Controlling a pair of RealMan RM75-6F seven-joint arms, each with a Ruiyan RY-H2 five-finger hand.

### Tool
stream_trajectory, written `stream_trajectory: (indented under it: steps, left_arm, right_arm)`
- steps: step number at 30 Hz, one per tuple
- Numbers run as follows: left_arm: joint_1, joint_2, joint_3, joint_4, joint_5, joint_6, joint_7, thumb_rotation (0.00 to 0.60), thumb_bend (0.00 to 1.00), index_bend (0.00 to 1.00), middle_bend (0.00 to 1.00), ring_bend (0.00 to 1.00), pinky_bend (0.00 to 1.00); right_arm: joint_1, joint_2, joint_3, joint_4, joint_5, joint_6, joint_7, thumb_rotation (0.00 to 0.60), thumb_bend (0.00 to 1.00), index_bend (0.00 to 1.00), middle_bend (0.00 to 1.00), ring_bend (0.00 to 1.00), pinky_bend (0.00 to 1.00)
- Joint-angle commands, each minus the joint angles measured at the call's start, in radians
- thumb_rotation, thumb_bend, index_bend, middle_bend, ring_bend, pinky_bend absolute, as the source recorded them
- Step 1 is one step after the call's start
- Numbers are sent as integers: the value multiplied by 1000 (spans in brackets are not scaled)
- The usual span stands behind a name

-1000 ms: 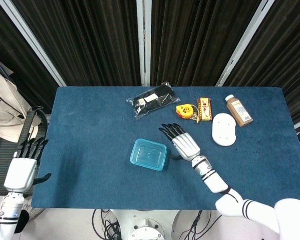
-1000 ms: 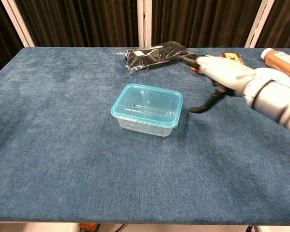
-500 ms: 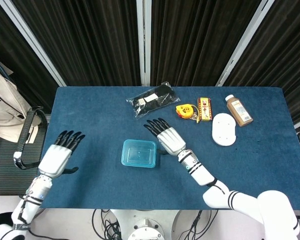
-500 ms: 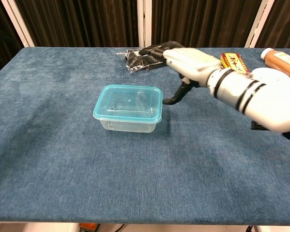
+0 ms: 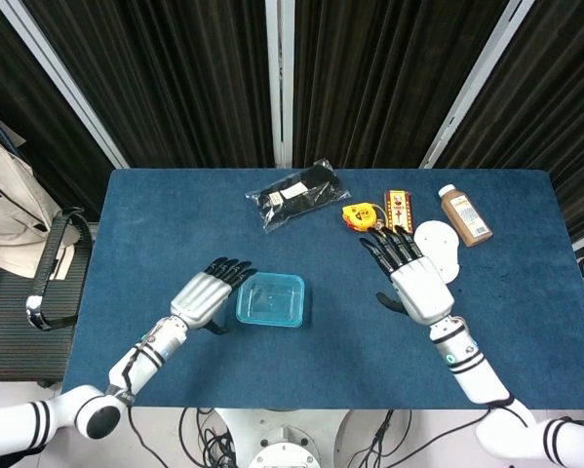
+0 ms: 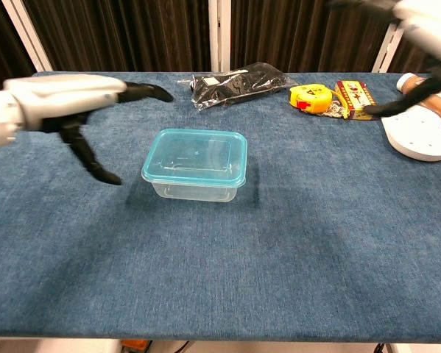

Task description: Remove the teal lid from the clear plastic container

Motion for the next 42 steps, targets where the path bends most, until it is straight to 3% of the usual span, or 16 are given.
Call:
stream_trajectory:
  steps: [1,12,18,35,38,42]
  left_arm:
    - [-91,-47,-29,-9,-143,-61,95,600,0,8,0,0,0]
    - [-277,-91,-26,0,-537,-18,281,600,0,2,0,0,0]
    - [-326,-92,-14,11,-641,-8,275,600,0,1,0,0,0]
    - [-408,-87,20,73,-755,-73,184,600,0,3,3,0,0]
    - [-412,-99,21,102,-755,-73,158,600,0,71,72,37,12]
    - [-400,-118,21,130,-719,-62,111,600,0,231,222,175,98]
  right_arm:
    - [-32,28,-21,-29,-24,36,-8,600,71,0,0,0,0]
    - [-45,16,-33,7,-56,45,55,600,71,0,0,0,0]
    - [-37,-9,-30,33,-68,37,85,600,71,0,0,0,0]
    - [-1,-90,-28,103,-80,-10,133,600,71,0,0,0,0]
    - [11,-133,-29,144,-89,-14,174,600,70,0,0,0,0]
    - [37,-226,-34,232,-98,-34,246,600,71,0,0,0,0]
